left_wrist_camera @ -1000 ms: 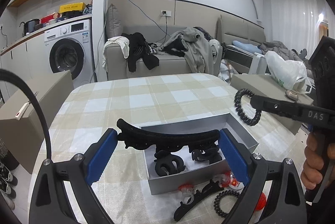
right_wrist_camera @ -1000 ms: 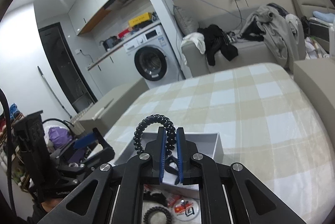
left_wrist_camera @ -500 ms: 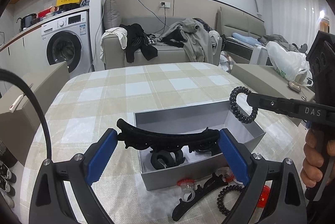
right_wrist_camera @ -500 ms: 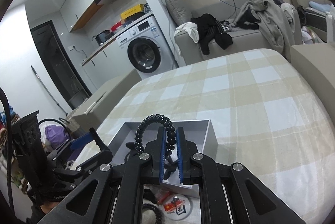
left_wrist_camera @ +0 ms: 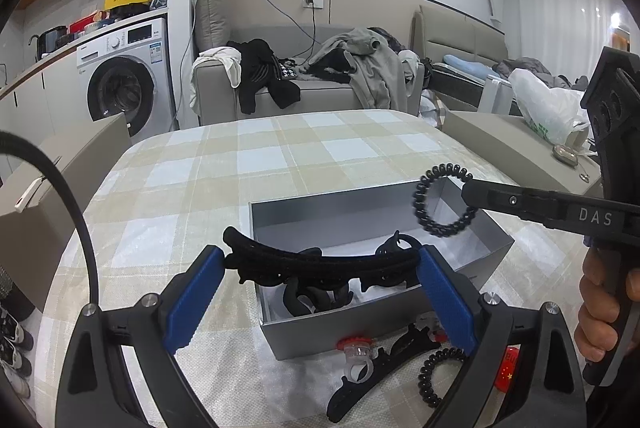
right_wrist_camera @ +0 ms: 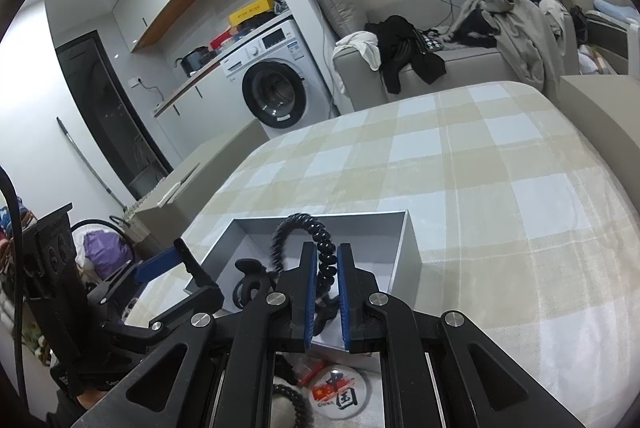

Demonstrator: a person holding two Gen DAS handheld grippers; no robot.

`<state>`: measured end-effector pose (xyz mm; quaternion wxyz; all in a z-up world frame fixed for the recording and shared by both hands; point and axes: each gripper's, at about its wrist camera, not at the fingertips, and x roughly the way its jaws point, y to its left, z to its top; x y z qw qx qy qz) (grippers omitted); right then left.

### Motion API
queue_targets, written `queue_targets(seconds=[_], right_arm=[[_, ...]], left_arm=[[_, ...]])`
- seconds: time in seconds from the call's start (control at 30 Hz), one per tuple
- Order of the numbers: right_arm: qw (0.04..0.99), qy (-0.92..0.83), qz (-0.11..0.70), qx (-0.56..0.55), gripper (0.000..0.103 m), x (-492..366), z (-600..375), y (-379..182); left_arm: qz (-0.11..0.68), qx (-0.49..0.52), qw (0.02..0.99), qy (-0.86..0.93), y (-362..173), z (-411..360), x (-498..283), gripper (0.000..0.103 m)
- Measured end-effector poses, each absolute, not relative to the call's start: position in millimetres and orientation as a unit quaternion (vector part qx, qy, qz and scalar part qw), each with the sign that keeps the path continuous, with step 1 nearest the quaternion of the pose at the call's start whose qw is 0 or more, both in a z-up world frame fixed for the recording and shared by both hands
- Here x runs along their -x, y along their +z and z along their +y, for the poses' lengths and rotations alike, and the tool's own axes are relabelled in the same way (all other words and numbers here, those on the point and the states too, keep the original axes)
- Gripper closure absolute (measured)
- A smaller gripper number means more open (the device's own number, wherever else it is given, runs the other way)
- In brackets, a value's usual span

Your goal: Organize jewelry

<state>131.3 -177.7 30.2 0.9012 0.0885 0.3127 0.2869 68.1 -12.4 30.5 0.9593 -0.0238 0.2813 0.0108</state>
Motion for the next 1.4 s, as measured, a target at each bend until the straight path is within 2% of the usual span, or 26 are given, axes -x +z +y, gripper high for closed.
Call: queue_targets(seconds=[0.9, 0.97, 1.1, 1.17, 1.27, 1.33, 1.4], right_arm=[[0.896, 0.303, 0.317, -0.069, 0.091, -128, -170, 29], [0.895, 0.306, 0.317, -0.066, 0.089, -127, -170, 30], [0.895, 0.309, 0.315, -0.061, 0.085, -124, -168, 32], [0.895, 0.309, 0.315, -0.060, 0.080, -123, -169, 34], [0.895, 0.311, 0.315, -0.057, 0.065, -119, -171, 37], [0.892, 0.317, 0.318, -0.046, 0.039, -114, -171, 38], [0.888, 0.325, 0.324, -0.029, 0.026, -108, -171, 39]], left_arm=[[0.292, 0.038, 0.956, 0.004, 27, -14, -72, 0.009], [0.291, 0.041, 0.956, 0.003, 28, -14, -71, 0.001], [0.280, 0.041, 0.959, 0.005, 34, -14, -68, 0.001], [0.280, 0.042, 0.959, 0.006, 36, -14, -66, 0.001], [0.280, 0.044, 0.959, 0.003, 41, -12, -62, 0.001], [0.281, 0.045, 0.959, 0.002, 43, -11, -58, 0.001], [0.290, 0.046, 0.956, -0.002, 44, -9, -54, 0.001]])
